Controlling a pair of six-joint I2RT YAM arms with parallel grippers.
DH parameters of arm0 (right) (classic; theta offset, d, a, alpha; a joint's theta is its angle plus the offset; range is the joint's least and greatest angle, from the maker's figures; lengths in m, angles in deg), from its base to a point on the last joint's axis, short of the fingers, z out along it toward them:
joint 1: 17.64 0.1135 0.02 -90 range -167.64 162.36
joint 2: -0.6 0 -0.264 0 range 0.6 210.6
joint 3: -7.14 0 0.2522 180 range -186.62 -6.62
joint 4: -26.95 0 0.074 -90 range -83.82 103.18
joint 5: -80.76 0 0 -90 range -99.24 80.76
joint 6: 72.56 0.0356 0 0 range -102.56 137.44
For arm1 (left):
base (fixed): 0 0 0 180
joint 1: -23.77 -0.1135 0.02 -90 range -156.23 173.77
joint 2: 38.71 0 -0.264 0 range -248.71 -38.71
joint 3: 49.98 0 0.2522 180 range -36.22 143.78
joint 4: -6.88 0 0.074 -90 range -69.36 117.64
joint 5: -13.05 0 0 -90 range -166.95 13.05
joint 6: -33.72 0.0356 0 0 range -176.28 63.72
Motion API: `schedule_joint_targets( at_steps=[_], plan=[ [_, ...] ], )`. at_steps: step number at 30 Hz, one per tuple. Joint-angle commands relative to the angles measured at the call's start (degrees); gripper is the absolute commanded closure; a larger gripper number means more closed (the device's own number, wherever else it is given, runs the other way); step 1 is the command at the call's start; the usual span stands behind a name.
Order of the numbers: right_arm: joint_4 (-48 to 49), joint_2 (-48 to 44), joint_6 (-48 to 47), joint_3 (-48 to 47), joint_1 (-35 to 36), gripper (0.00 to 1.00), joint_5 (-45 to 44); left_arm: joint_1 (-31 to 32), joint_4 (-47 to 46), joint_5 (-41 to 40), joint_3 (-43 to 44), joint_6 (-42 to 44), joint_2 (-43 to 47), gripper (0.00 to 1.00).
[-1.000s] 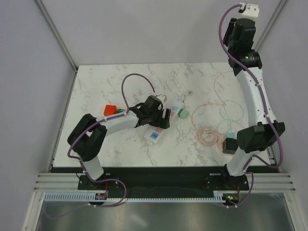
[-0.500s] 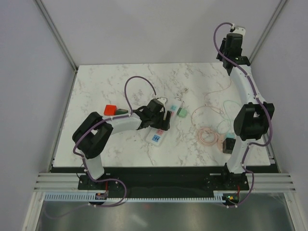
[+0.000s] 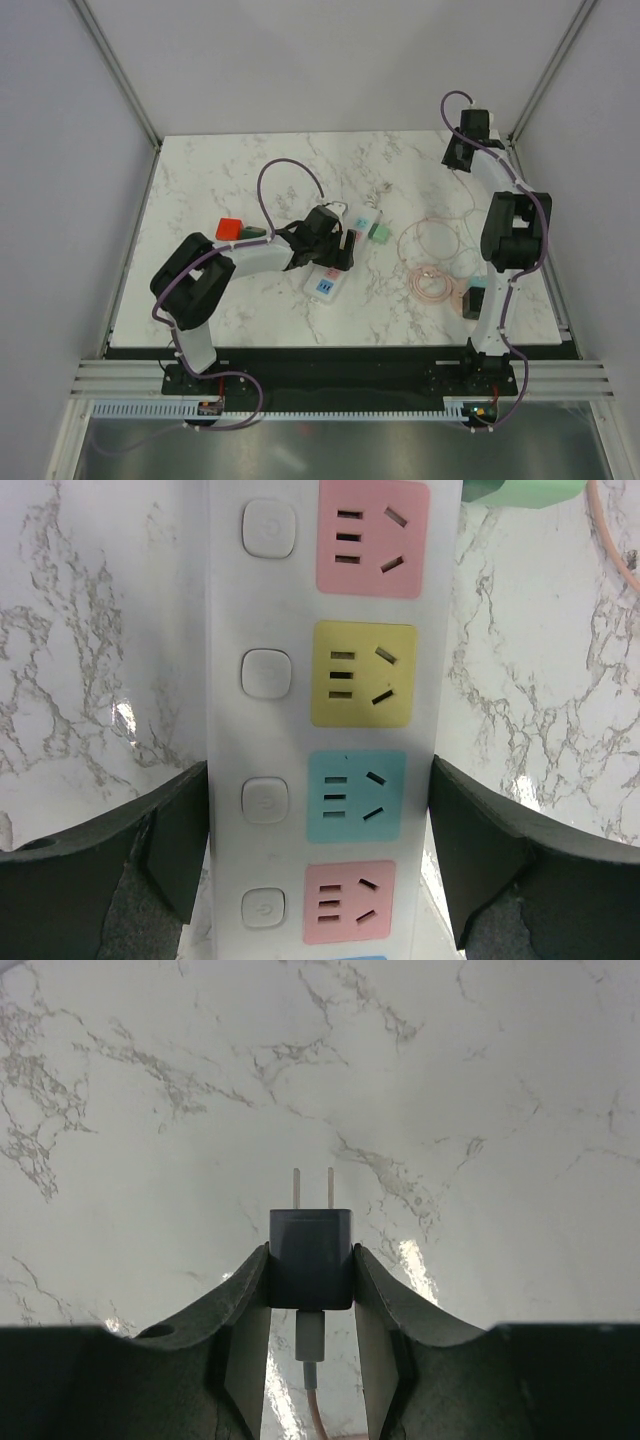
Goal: Pull the plug off the socket
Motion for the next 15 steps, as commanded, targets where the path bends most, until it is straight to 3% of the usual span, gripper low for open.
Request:
schedule_joint_targets(
  at_steps=[1,8,15],
  plan=[
    [-0.27,1.19,1.97,-0.72,0.55,0.64,3.75,0.33,-1.97,2.16,-0.86,-0.83,-1.59,0.38],
    [-1.67,1.55,2.14,2.53,1.78,0.44,3.76,0.33,-2.05,3.13,-0.68,-1.36,-2.47,0.39],
    [-5.45,-1.25,1.62,2.79,3.61,0.38,1.57,0.33,-1.18,3.31,-0.6,-0.39,-1.6,0.35]
  ],
)
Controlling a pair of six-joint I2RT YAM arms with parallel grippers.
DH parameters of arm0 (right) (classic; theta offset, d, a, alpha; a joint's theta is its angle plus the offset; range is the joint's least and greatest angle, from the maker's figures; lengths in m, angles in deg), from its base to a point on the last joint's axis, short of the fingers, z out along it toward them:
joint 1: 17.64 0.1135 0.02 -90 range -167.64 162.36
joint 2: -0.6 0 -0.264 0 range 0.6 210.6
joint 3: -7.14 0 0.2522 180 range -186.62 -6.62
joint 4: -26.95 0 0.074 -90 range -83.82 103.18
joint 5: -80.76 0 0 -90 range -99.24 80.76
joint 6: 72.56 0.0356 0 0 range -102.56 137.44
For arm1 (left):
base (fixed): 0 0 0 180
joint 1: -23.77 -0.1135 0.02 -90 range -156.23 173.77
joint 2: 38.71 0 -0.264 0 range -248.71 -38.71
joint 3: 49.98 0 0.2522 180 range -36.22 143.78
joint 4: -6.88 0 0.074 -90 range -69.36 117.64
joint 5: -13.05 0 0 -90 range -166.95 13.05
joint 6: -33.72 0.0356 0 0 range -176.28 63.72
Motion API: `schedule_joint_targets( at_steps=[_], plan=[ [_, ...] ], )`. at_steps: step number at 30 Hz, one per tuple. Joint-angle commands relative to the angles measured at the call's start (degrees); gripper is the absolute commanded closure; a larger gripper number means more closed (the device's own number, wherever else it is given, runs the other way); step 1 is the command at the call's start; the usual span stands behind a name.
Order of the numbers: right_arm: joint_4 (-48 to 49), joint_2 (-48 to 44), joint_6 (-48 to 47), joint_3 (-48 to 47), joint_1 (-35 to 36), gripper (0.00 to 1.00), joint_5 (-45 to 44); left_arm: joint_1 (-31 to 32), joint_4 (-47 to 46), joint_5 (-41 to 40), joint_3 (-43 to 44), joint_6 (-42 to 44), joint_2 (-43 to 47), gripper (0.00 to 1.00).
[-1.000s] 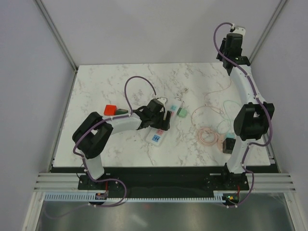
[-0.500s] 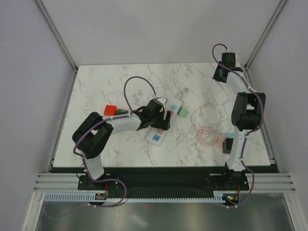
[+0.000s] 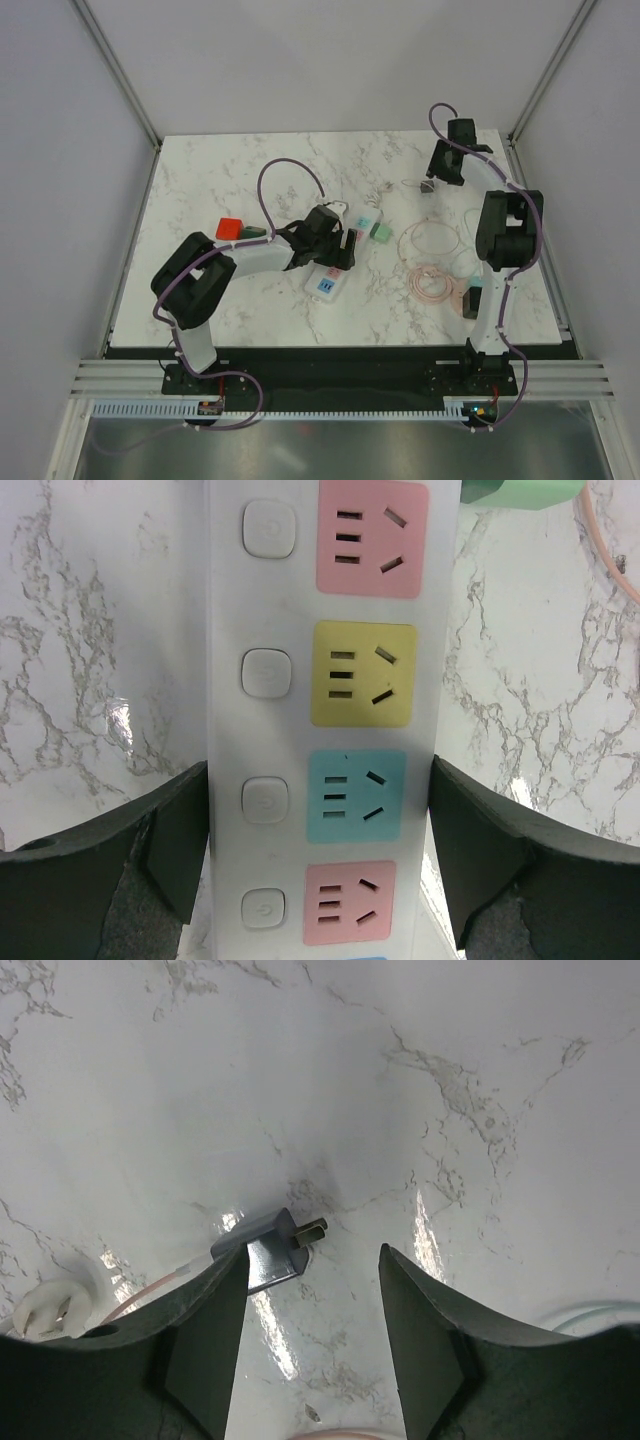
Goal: Pull the plug off the socket
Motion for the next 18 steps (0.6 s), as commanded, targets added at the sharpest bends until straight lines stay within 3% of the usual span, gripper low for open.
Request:
schedule_joint_targets(
  at_steps=[1,12,18],
  plan=[
    [-3.06,-3.62,0.02,0.17,1.61,0.37,-2.0,0.35,0.07,2.69,-0.51,-0.22,-1.09,0.34],
    [-8.96,-23.91,1.96,10.45,5.31,0.35,-12.18,0.26,4.55,-2.66,1.6,1.54,2.25,0.22],
    [-10.46,-34.88,1.16,17.56,6.79,0.36,-11.59,0.26,8.5,-4.95,6.5,3.47,0.41,0.17]
  ],
)
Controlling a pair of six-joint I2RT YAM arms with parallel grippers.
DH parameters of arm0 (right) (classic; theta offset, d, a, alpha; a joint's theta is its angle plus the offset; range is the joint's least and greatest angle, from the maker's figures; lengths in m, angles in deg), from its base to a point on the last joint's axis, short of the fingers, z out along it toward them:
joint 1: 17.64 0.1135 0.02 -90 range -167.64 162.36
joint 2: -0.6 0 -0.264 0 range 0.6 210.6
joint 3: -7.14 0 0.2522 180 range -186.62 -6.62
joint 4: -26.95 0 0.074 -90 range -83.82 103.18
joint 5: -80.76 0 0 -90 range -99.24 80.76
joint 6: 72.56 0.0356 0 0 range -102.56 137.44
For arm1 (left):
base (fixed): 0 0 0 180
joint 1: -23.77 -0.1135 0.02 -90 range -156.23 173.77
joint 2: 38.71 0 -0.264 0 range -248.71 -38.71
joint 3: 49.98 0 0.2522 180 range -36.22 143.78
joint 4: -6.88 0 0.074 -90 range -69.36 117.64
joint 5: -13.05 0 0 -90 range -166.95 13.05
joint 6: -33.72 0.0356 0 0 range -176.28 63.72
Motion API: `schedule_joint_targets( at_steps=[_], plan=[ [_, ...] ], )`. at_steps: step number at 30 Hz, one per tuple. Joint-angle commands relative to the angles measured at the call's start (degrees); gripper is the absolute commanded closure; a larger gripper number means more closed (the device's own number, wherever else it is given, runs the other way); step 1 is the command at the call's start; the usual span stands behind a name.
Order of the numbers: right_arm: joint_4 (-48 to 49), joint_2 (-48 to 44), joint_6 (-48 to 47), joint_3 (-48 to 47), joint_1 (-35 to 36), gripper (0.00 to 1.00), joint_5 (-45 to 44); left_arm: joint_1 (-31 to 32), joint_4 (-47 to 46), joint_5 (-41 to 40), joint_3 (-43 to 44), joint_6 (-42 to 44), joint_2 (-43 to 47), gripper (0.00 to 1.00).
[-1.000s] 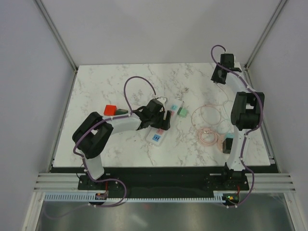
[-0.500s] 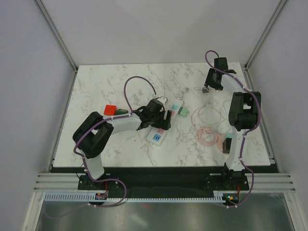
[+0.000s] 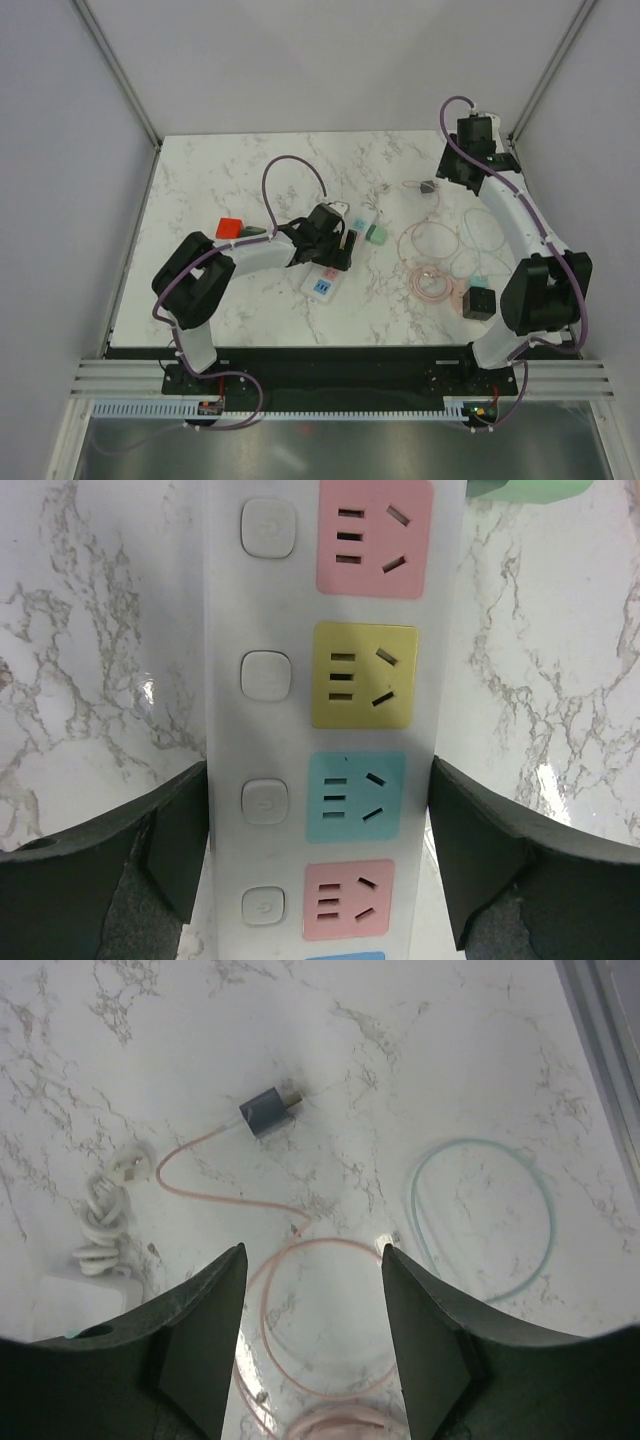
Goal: Pull the plug off the socket
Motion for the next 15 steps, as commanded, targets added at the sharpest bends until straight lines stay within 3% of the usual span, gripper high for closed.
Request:
schedule_joint_targets(
  at_steps=[1,9,15],
  plan=[
    [-1.35,-7.06,1.18,6.65,1.88,0.36,0.56,0.2,3.74,-3.31,5.49,2.86,-0.29,0.17],
    [6.83,-23.4,5.93,27.05,17.16,0.36,6.2,0.2,6.12,-6.04,10.95,4.62,-4.51,0.0],
    [10.35,-30.97,7.78,37.35,19.03,0.36,7.71,0.2,7.09,-5.86,12.01,5.24,-5.04,0.0]
  ],
)
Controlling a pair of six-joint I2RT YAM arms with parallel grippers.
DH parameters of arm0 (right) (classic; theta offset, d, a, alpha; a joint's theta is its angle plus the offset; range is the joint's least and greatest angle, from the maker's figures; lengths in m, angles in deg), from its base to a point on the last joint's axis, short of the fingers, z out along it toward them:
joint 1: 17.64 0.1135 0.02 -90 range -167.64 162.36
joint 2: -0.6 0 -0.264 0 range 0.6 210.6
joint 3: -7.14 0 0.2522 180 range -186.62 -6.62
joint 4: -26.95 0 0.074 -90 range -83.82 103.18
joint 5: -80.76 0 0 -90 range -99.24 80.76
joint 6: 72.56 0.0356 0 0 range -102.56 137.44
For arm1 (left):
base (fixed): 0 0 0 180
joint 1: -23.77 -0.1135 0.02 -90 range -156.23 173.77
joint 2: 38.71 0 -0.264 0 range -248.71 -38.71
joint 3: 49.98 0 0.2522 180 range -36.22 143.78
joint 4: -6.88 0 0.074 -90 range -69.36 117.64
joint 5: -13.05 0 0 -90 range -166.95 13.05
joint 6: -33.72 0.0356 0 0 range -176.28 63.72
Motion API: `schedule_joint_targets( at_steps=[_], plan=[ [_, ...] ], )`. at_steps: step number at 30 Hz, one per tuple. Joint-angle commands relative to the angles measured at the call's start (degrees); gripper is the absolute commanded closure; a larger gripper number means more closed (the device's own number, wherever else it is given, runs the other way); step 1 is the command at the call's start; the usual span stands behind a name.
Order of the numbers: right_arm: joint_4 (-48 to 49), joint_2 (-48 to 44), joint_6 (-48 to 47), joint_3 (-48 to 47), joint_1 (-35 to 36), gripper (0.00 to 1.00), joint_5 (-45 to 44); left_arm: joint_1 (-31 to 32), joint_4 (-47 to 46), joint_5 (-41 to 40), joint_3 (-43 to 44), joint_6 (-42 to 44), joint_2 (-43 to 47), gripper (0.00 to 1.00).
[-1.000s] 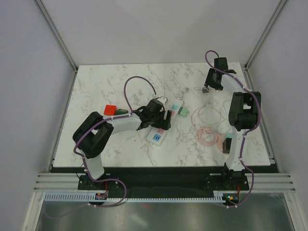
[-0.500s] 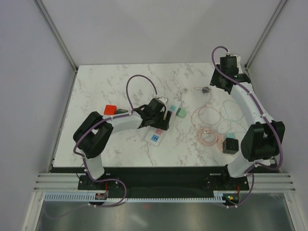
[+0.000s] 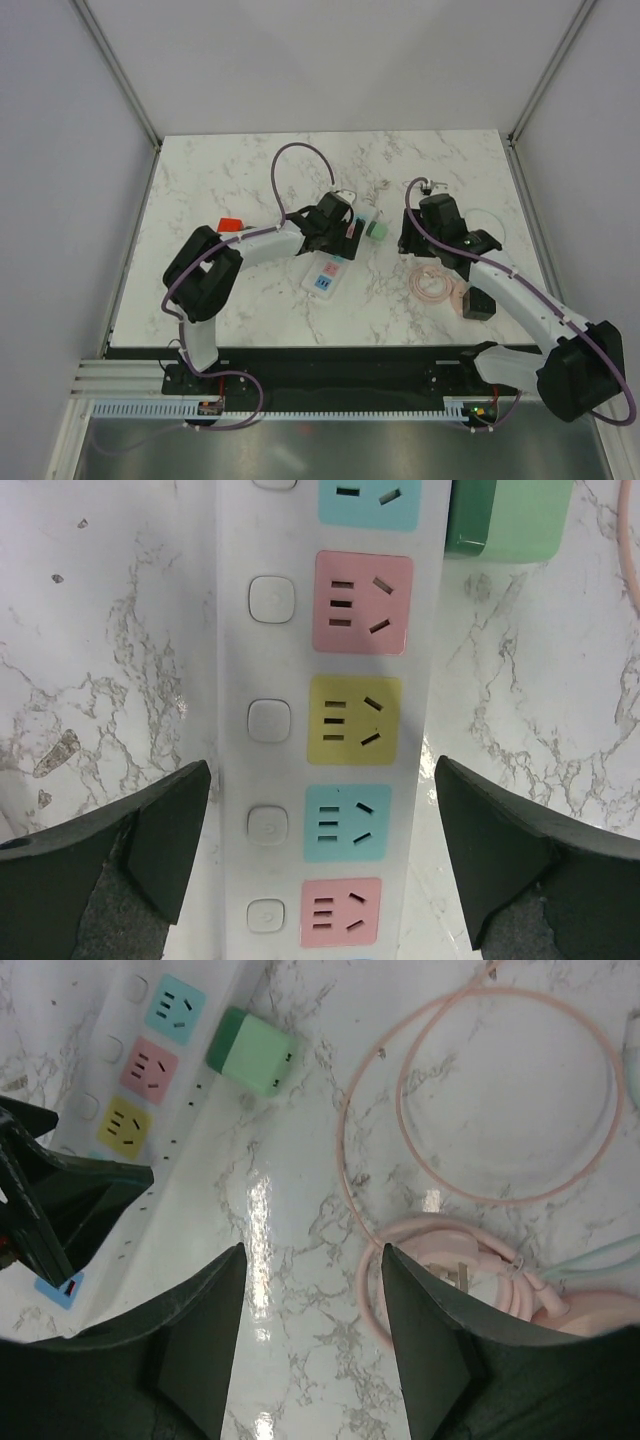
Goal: Pull the plug off the socket
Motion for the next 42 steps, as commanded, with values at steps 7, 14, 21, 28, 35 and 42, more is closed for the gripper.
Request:
schedule_joint_targets(
  at_steps=[7,14,21,28,35,42],
  plan=[
    [3.9,-8.28,3.28,5.28,0.05,0.35,1.34,0.11,0.86,-1.96,7.41,8.18,-5.08,0.0],
    [3.9,-10.39,3.64,8.45,0.05,0.35,1.34,0.11,1.38,-2.66,12.6,10.48,-11.58,0.0],
    [5.83,-8.72,3.2,11.62,0.05,0.33,3.45,-0.24,1.39,0.76,12.7,11.18,-14.23,0.29],
    [9.0,-3.98,0.38,11.97,0.05,0.21,8.11,-2.09,1.21,9.2,9.36,9.96,-11.95,0.98],
    [16.11,-1.34,9.32,13.11,-0.21,0.15,8.73,-2.09,-1.51,19.92,3.39,5.83,-7.91,0.98],
    [33.31,3.67,20.94,17.5,-9.24,0.16,23.9,-2.35,-2.48,23.27,0.84,3.37,-6.23,0.98]
  ],
)
